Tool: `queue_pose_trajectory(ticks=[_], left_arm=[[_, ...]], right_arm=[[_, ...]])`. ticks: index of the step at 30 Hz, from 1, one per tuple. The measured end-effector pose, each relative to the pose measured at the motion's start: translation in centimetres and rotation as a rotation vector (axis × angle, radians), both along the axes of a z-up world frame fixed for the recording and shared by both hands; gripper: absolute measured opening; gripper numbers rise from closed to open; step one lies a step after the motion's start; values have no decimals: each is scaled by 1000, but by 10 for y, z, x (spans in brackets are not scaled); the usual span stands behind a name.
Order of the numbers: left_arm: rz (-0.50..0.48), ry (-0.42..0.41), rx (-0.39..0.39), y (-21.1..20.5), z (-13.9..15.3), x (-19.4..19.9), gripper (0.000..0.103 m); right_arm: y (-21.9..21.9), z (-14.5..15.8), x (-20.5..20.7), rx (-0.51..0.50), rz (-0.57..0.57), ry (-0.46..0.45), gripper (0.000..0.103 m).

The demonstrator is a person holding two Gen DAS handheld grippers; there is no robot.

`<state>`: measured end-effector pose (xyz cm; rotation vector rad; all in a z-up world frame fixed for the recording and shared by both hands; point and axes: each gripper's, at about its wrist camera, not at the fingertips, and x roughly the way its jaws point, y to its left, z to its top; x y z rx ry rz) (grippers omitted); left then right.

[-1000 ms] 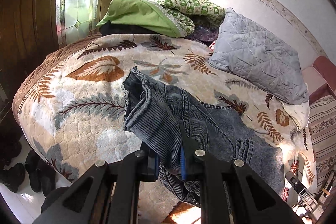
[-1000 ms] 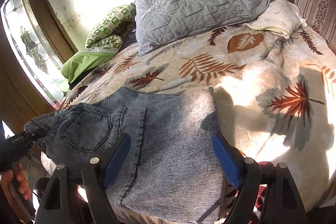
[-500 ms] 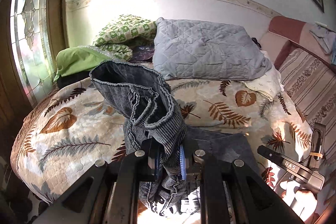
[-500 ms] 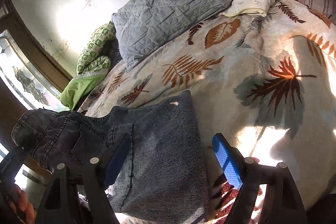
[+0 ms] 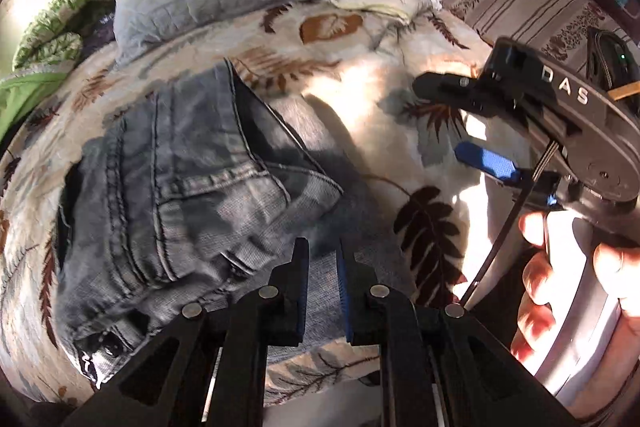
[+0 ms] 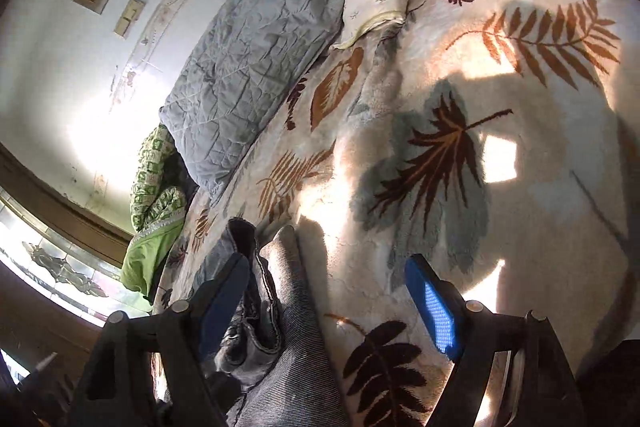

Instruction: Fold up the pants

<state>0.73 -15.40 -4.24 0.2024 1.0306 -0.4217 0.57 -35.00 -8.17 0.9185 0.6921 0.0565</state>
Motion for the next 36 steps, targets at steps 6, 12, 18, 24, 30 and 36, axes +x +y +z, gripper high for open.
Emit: queue_pose_trajectory(ticks=[6,12,18,24,30,36], left_arm=[[137,-158,-225,80,69,-20,38],[470,-303,-94,165,76,-7,77],[502,-163,-85,175,23,12,77],[517,-161,-140,187,18,6,77],[531,-124,-168,198,9,9,77],[573,-134,-201,213,13,7,77]], right_arm=[[7,-6,9,50,90,15,83],[53,1,17,155,366,41,83],[90,0,27,269,477,104,83],[105,-22,48,238,436,263,83],[114,-17,64,144,412,269,41],[125,27,47,-59,408,175,14]])
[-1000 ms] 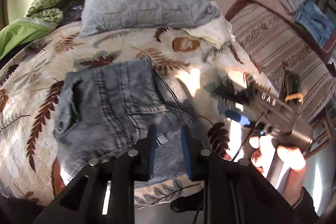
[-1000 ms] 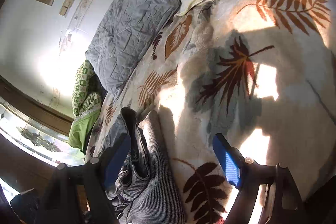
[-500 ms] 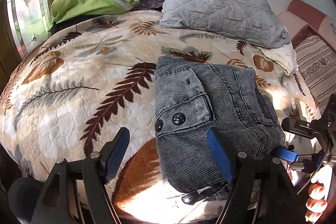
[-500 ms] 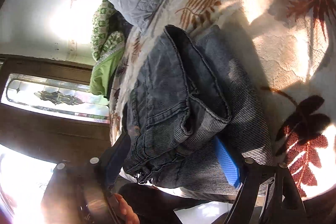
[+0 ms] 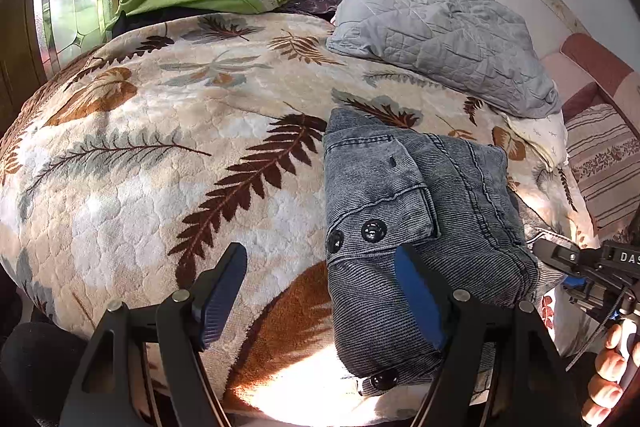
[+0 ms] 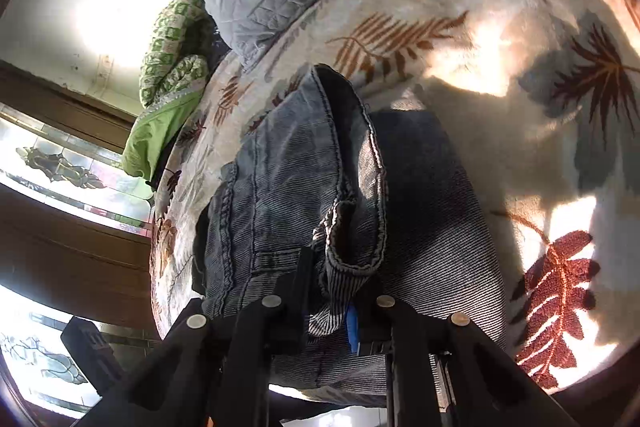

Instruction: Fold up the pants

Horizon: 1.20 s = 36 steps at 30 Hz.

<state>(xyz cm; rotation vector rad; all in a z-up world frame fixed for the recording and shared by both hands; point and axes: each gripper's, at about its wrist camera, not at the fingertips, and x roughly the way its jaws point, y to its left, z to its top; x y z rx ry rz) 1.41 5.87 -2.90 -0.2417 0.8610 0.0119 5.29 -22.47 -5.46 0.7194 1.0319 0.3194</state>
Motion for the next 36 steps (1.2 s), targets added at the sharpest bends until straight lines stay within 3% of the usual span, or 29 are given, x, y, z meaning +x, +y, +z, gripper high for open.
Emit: queue_pose_trajectory(ticks=[6,8,13,17,20,22,25,28,31,36], left_arm=[[30,-48,-32,11,13,-6,77],[21,-55,-30,10,15,-6,77],[-63,-49,23,-18,11,-4,77],[-148,45,185,-49,-14,2,77],[-123,55,118,-40,-13,1,77],[-101,17,87,-35,-3,-3,77],[-117,-33,130,-41,4,-7,77],[-155,70,195,-54,-24,1,77],[-150,61,193,-54,-25,0,77],[-148,58,180,-52,-25,0,77]], right_arm=[[12,69,-38,-96,-9,-187,12],[11,76,-55,-146,-36,-229,12],[-4,18,-63,-194,-74,-126,13],[-16,-26,-52,-137,-67,-41,13],[-19,-29,-58,-135,-69,-39,13],[-21,-31,-62,-125,-81,-37,13],[-21,-27,-67,-120,-97,-50,13],[-20,-28,-69,-130,-97,-49,13],[-26,-42,-66,-85,-100,-1,16],[-37,-18,-78,-107,-132,-27,23]])
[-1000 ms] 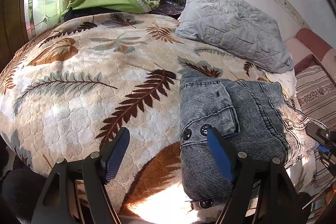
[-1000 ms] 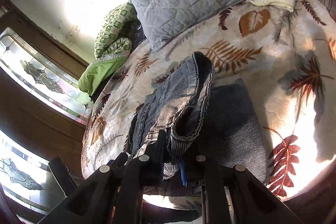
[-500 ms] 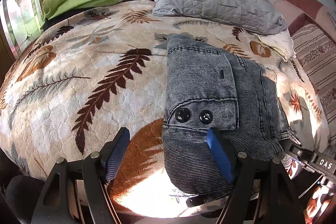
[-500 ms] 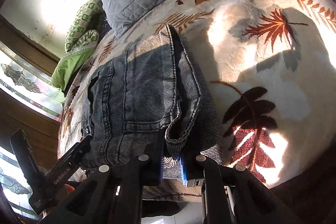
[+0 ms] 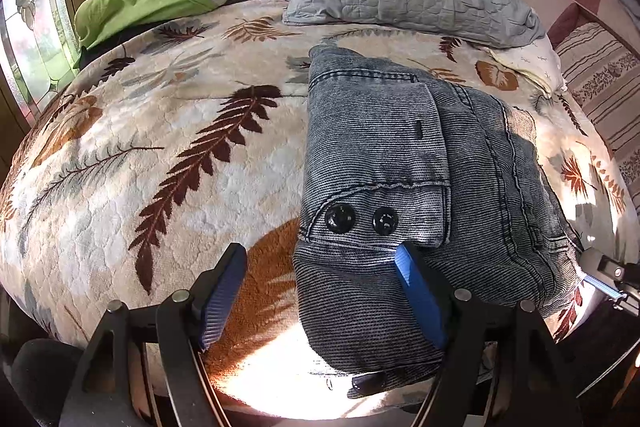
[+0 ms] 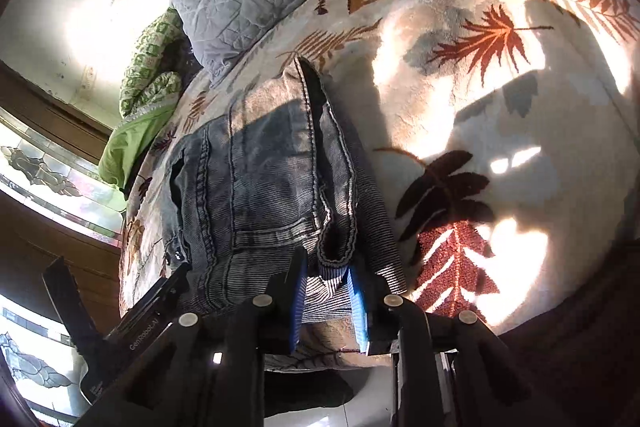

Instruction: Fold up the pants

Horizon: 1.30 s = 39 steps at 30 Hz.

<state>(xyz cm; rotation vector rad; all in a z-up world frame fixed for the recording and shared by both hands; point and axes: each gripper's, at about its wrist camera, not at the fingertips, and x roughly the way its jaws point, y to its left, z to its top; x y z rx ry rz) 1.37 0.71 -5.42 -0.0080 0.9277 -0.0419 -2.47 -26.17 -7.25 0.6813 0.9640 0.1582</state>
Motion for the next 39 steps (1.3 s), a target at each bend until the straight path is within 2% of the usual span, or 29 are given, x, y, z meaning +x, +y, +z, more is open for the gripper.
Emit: queue_pose_trajectory(ticks=[3,6,8,10,12,13,14,17,19,21,23,26,28,29,30,31,32,34,36,39], left_arm=[[2,2,-7,0,0,0,78],[1,0,-8,0,-1,0,78],[0,3,-15,1,0,1,78],[-2,5,-25,3,0,1,78],[-9,10,-42,4,-1,1,78],[-8,7,-46,5,-1,1,78],[-9,4,-46,5,-1,1,79],[0,11,-60,7,-3,2,79],[0,8,-57,7,-3,2,80],[1,7,-53,6,-3,2,81],[0,7,-52,7,-3,2,81],[-1,6,-47,6,-3,2,81],[-2,7,-42,6,-3,2,81],[-5,8,-41,5,-3,2,82],[-4,6,-37,5,-3,2,82],[-6,4,-35,5,-3,2,82],[-6,3,-35,5,-3,2,82],[-3,6,-39,6,-4,3,83],[-3,8,-44,7,-4,3,83],[-2,8,-44,7,-4,3,83]], right_arm=[[-3,31,-6,-40,-18,-75,23],[8,54,6,-22,55,-146,26],[19,54,19,4,112,-144,40],[27,33,32,17,133,-65,53],[35,-1,38,-57,153,49,54],[32,-13,36,-42,151,52,52],[28,-12,30,-35,140,19,52],[29,5,32,-54,130,44,52],[31,25,37,-61,154,-19,52],[36,43,51,-19,188,-72,53],[43,53,72,40,242,-108,58],[53,44,103,157,303,-68,59],[57,25,118,160,312,-28,59],[58,9,123,133,305,32,58],[56,-4,125,133,296,69,54],[52,-9,123,156,275,58,51],[49,-8,121,173,262,53,50],[47,2,115,131,239,58,51],[48,19,104,62,253,6,56],[50,24,88,40,279,-16,62]])
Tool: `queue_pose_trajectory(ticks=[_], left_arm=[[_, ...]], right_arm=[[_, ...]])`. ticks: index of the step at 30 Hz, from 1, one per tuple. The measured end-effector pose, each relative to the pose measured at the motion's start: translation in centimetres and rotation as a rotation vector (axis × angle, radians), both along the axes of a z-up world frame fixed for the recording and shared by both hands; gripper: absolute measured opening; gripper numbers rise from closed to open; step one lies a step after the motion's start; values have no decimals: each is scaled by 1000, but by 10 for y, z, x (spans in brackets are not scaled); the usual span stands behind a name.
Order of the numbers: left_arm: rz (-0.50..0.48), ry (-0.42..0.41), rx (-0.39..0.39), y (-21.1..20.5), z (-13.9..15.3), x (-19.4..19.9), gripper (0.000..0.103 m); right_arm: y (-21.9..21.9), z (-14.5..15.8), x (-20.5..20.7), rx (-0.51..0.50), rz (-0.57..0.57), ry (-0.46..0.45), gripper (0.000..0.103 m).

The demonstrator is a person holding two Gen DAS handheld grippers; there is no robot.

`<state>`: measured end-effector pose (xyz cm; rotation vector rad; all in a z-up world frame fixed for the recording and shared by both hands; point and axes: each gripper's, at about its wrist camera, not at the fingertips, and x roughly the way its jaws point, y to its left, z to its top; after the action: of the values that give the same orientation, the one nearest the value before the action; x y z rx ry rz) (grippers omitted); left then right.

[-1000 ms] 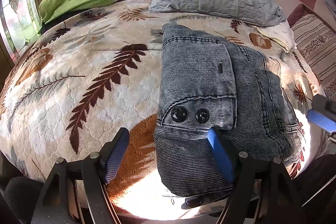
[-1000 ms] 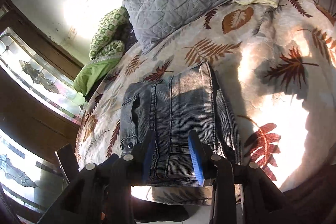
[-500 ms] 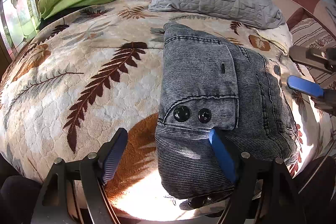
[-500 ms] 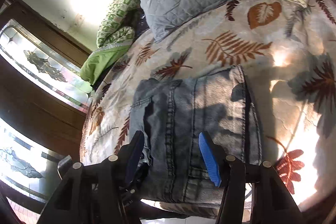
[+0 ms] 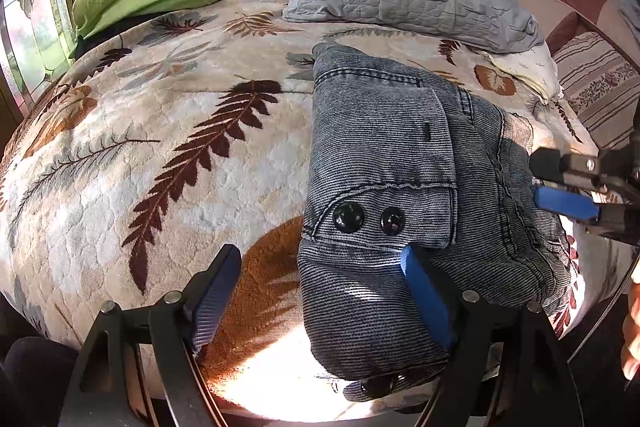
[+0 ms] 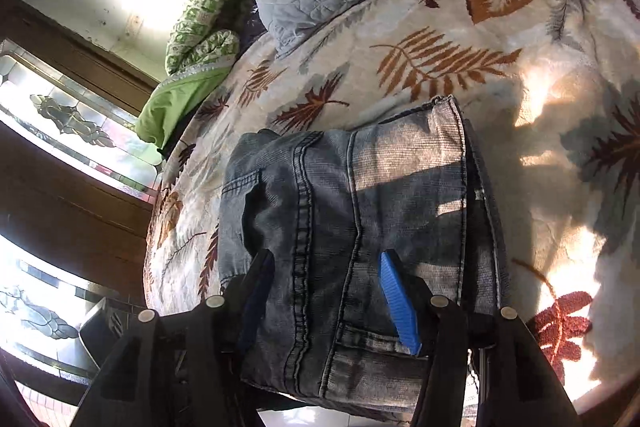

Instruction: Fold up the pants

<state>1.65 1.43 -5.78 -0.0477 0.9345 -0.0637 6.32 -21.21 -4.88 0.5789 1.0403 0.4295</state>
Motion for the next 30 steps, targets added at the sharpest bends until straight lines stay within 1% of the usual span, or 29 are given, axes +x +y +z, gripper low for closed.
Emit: queue_pose_trajectory(ticks=[1,2,3,4,5,6,9,10,12,13,14,15,16,18,19,20,21,22,23,24,25,26,27,28,30], left_arm=[[-2,0,-1,-1,0,0,83],[-2,3,0,-2,0,0,83],[0,0,4,-2,1,-1,83],[-3,-1,3,-1,2,-2,83],[-4,-2,-15,2,5,-2,83],[2,-2,-53,7,9,-3,83],[59,-23,-234,37,22,-10,83],[83,-5,-308,50,21,-10,83],[116,61,-505,73,11,-10,83],[112,103,-609,81,3,-9,83],[112,147,-686,86,-6,-8,83],[124,182,-737,88,-14,-8,83],[133,207,-769,87,-21,-8,82],[121,251,-823,81,-29,-5,81],[101,261,-849,76,-29,-4,81],[69,266,-867,68,-28,-4,81],[45,271,-862,62,-25,-3,81],[44,263,-832,57,-22,-4,81],[40,262,-821,54,-21,-4,81],[38,263,-817,53,-20,-5,76],[50,271,-797,53,-19,-5,62],[55,279,-777,54,-18,-5,53],[55,281,-781,55,-18,-5,53],[59,281,-783,56,-18,-5,50],[55,275,-750,56,-17,-4,45]], right_arm=[[2,-6,-3,-22,19,12,65],[4,-17,-5,-59,37,32,65],[3,-23,-7,-61,50,27,65],[2,-21,-10,-63,41,6,65],[3,-18,-12,-82,33,15,65],[4,-13,-14,-109,23,22,65],[7,1,-24,-124,38,-41,65],[7,0,-27,-131,47,-48,66],[7,-12,-28,-141,54,-12,67],[6,-20,-28,-130,54,2,67],[3,-23,-30,-109,43,-12,68],[1,-24,-31,-94,34,-25,68],[0,-24,-32,-88,33,-26,68],[0,-25,-32,-80,35,-28,68],[-1,-25,-32,-75,37,-29,68],[-2,-26,-32,-69,41,-30,68],[-3,-26,-32,-62,43,-34,68],[-4,-27,-33,-55,42,-36,68],[-5,-28,-33,-47,41,-38,68],[-6,-28,-33,-41,40,-39,68],[-6,-28,-33,-38,39,-39,68],[-6,-28,-33,-38,40,-39,68],[-6,-28,-33,-42,41,-39,68],[-5,-28,-33,-46,44,-39,68],[-3,-28,-32,-60,49,-38,68]])
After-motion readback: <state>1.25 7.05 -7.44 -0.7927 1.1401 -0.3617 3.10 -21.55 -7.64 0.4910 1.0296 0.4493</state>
